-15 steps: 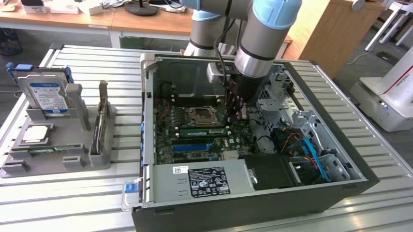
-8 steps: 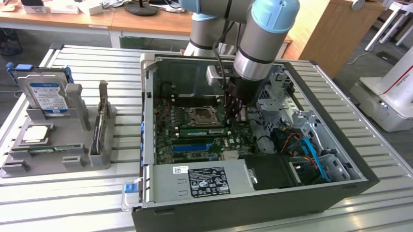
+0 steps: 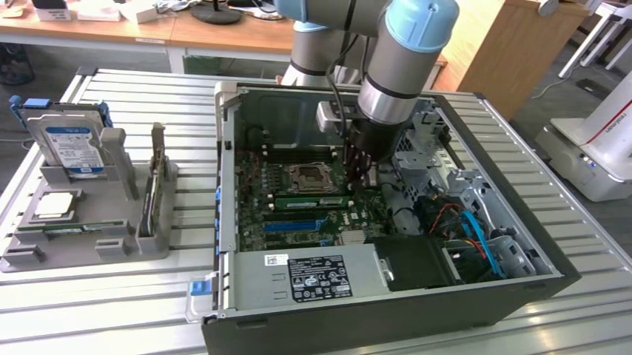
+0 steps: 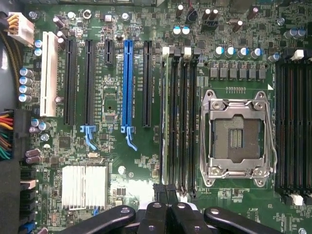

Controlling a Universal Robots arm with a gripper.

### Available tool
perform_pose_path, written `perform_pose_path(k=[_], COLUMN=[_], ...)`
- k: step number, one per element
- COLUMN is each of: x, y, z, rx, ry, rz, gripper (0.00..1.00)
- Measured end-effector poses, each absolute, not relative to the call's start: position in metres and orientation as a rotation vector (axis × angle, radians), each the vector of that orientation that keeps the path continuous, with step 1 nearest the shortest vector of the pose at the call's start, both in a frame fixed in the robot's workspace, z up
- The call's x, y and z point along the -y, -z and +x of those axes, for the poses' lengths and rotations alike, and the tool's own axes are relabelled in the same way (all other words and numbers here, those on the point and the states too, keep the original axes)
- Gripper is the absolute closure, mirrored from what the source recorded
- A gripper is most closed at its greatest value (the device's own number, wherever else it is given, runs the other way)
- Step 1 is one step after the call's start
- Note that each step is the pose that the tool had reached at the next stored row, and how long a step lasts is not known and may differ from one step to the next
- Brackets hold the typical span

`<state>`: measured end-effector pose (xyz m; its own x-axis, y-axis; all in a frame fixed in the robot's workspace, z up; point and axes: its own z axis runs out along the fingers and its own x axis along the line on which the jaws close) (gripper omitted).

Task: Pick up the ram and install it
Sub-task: 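Press down the ram until it locks into place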

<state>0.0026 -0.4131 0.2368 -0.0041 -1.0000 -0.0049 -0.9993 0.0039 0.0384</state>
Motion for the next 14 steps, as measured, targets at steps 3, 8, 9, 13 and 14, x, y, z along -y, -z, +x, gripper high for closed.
perform_pose_path(k=[3,8,9,13,14], x=[0.4131,0.4131,0.4131,0.4131,0.4131], y=[-0.2367,-0.2357,-0.2354,-0.233,-0.2324], z=[0.0041,0.0041,0.0041,0.0041,0.0041], rx=[2.209,2.209,2.209,2.209,2.209], ry=[0.048,0.048,0.048,0.048,0.048], rz=[2.2,2.2,2.2,2.2,2.2], gripper=[0.89,0.89,0.89,0.89,0.89])
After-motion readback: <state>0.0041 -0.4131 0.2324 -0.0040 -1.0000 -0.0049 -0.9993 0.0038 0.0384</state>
